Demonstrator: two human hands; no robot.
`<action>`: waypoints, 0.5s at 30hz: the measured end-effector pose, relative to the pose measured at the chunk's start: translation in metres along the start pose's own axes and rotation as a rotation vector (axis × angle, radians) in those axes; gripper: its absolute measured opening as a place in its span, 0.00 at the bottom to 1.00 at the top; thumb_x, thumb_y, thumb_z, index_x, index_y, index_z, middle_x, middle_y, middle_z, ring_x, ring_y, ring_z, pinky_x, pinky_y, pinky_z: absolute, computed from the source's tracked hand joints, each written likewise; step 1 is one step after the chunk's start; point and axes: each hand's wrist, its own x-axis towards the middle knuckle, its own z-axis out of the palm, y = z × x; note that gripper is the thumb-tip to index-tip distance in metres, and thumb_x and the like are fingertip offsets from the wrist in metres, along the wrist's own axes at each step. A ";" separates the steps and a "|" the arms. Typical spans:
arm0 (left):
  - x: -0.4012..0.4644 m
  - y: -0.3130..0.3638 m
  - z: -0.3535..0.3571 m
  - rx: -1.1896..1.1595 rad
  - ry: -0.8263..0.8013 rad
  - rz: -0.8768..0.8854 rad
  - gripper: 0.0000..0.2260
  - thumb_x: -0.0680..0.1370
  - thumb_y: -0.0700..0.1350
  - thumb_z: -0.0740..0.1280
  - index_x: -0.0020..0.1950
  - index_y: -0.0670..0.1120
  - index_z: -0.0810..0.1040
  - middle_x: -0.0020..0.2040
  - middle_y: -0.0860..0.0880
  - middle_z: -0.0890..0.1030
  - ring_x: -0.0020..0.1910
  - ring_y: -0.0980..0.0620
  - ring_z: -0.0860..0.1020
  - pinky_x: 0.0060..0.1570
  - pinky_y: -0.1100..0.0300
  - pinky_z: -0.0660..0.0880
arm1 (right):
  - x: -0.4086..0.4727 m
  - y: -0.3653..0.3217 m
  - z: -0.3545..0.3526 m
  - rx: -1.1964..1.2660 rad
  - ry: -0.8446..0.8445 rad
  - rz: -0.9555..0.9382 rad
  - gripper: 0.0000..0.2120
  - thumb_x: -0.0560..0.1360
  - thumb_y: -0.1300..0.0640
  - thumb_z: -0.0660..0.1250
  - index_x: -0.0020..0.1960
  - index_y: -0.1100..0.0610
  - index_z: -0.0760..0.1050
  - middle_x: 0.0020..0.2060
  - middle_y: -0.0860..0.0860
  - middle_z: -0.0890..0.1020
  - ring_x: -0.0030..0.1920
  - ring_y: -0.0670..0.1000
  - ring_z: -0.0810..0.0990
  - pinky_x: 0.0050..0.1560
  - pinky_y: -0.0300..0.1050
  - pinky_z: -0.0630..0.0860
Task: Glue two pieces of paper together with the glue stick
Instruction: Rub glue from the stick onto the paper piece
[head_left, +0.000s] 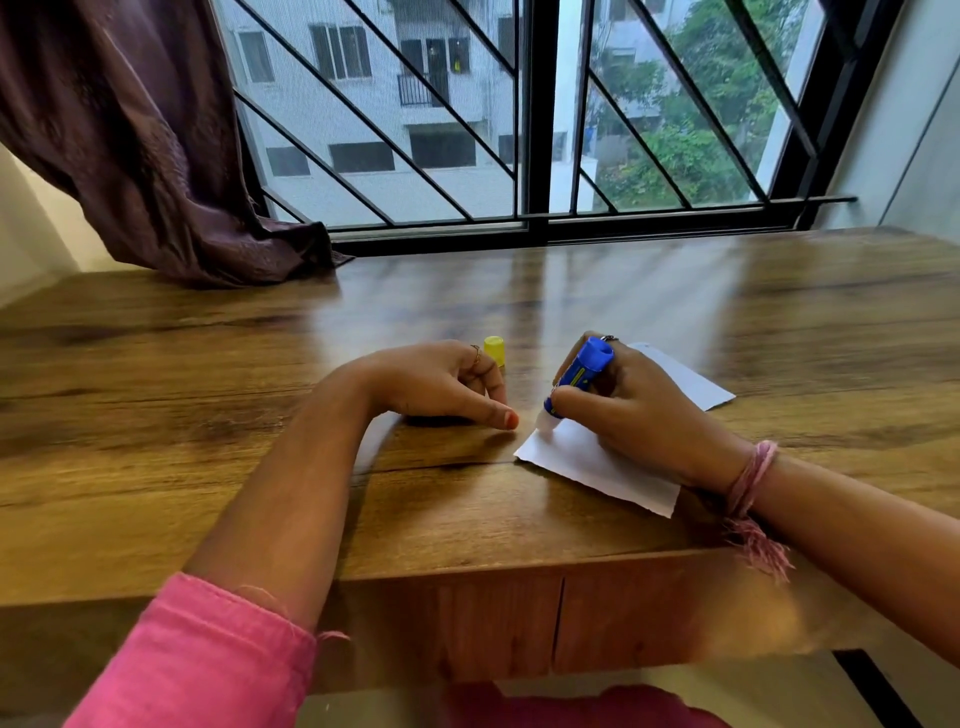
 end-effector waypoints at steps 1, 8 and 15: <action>0.000 0.000 0.000 -0.006 0.001 -0.003 0.13 0.70 0.56 0.73 0.47 0.50 0.80 0.32 0.58 0.78 0.30 0.63 0.74 0.35 0.65 0.68 | 0.000 0.000 0.000 0.003 0.012 0.010 0.08 0.71 0.58 0.70 0.41 0.63 0.74 0.30 0.51 0.74 0.29 0.45 0.69 0.32 0.40 0.66; -0.004 0.009 0.004 0.013 -0.031 -0.016 0.19 0.66 0.61 0.73 0.48 0.49 0.78 0.30 0.61 0.75 0.28 0.64 0.71 0.30 0.69 0.67 | 0.001 0.000 0.001 -0.010 0.022 0.022 0.09 0.71 0.58 0.69 0.41 0.64 0.74 0.31 0.54 0.74 0.30 0.47 0.70 0.32 0.43 0.67; 0.002 0.016 0.015 0.124 0.017 -0.051 0.25 0.61 0.70 0.71 0.40 0.51 0.71 0.35 0.54 0.73 0.33 0.55 0.68 0.37 0.58 0.65 | 0.003 -0.001 0.000 0.262 0.061 0.182 0.11 0.70 0.55 0.67 0.41 0.64 0.73 0.29 0.55 0.69 0.24 0.47 0.68 0.25 0.40 0.71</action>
